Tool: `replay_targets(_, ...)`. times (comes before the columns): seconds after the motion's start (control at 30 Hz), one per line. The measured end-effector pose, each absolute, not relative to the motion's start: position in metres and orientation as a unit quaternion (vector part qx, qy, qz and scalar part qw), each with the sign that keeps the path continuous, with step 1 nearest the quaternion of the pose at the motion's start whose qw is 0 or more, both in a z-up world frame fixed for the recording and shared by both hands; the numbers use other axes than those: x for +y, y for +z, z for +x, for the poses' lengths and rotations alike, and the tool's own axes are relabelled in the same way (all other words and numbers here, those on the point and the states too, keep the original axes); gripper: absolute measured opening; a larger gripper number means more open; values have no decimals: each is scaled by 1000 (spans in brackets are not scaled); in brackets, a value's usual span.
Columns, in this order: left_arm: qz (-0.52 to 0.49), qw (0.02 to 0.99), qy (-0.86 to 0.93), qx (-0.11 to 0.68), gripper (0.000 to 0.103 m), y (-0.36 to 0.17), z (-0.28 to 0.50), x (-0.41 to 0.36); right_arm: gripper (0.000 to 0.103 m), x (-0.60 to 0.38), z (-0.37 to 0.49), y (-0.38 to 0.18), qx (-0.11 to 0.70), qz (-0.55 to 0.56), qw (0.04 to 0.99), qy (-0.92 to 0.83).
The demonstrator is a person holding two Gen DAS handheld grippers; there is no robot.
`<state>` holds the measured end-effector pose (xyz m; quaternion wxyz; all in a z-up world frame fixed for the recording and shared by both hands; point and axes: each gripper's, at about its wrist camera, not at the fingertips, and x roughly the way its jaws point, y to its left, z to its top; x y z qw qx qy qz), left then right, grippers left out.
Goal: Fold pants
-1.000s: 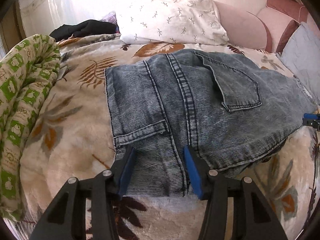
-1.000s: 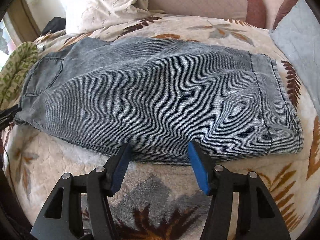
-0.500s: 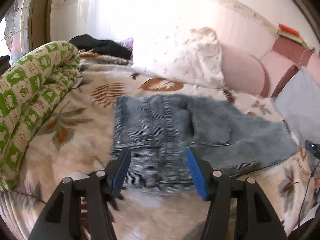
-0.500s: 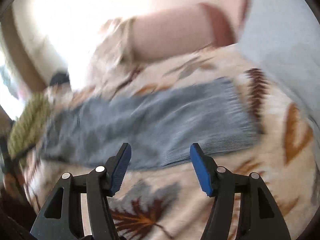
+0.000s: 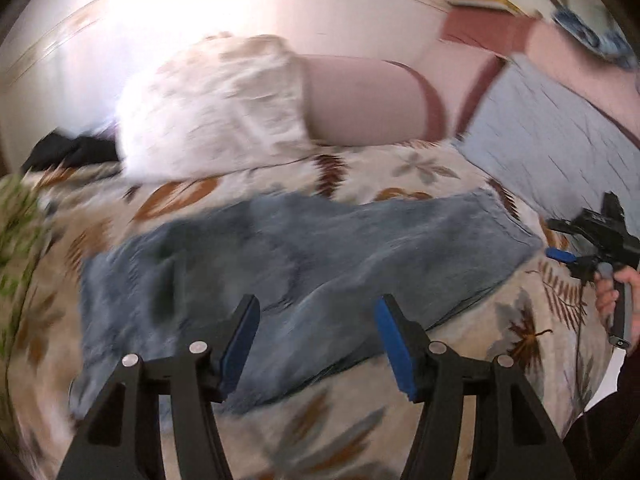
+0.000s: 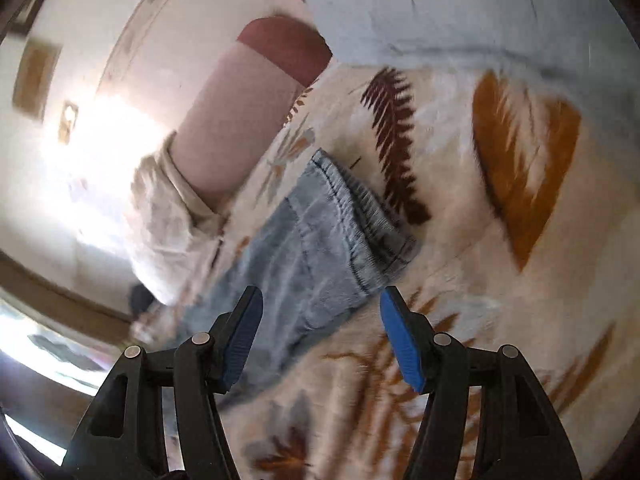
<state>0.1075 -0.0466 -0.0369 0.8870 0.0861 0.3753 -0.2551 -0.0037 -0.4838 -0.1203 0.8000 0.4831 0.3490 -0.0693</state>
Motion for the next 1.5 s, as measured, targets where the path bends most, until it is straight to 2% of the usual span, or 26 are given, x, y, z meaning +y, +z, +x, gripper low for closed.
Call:
replay_targets(0.2, 124, 881, -279, 361, 63, -27, 108, -92, 61, -490, 5, -138, 342, 531, 772, -73)
replay_targets(0.3, 127, 876, -285, 368, 63, -32, 104, -102, 43, -494, 11, -146, 340, 535, 769, -86)
replay_targets(0.37, 133, 873, -285, 374, 63, -35, 102, -107, 25, -493, 18, -151, 355, 535, 761, -89)
replay_targets(0.43, 137, 869, -283, 381, 63, -37, 104, -109, 15, -492, 19, -151, 362, 520, 766, -110)
replay_targets(0.57, 130, 867, -278, 391, 63, -32, 110, -113, 12, -491, 20, -134, 345, 474, 799, -133)
replay_targets(0.67, 127, 866, -278, 395, 63, -30, 113, -120, 11, -496, 27, -140, 351, 450, 808, -147)
replay_targets(0.83, 140, 857, -284, 406, 63, -27, 119, -144, 15, -510, 22, -155, 345, 511, 777, -125)
replay_targets(0.9, 149, 854, -290, 406, 63, -22, 125, -161, 24, -512, 10, -149, 332, 532, 770, -114)
replay_targets(0.93, 153, 851, -296, 405, 63, -20, 129, -170, 31, -512, 3, -145, 326, 537, 769, -118)
replay_targets(0.97, 157, 847, -305, 406, 63, -18, 134, -181, 44, -512, -4, -143, 322, 542, 766, -122)
replay_targets(1.03, 167, 836, -325, 409, 63, -14, 141, -209, 55, -513, -18, -145, 312, 567, 753, -118)
replay_targets(1.27, 223, 790, -373, 432, 63, -27, 159, -305, 55, -519, -24, -161, 299, 621, 719, -91)
replay_targets(1.5, 254, 740, -411, 468, 63, -57, 188, -368, 54, -510, -6, -163, 321, 613, 715, -95)
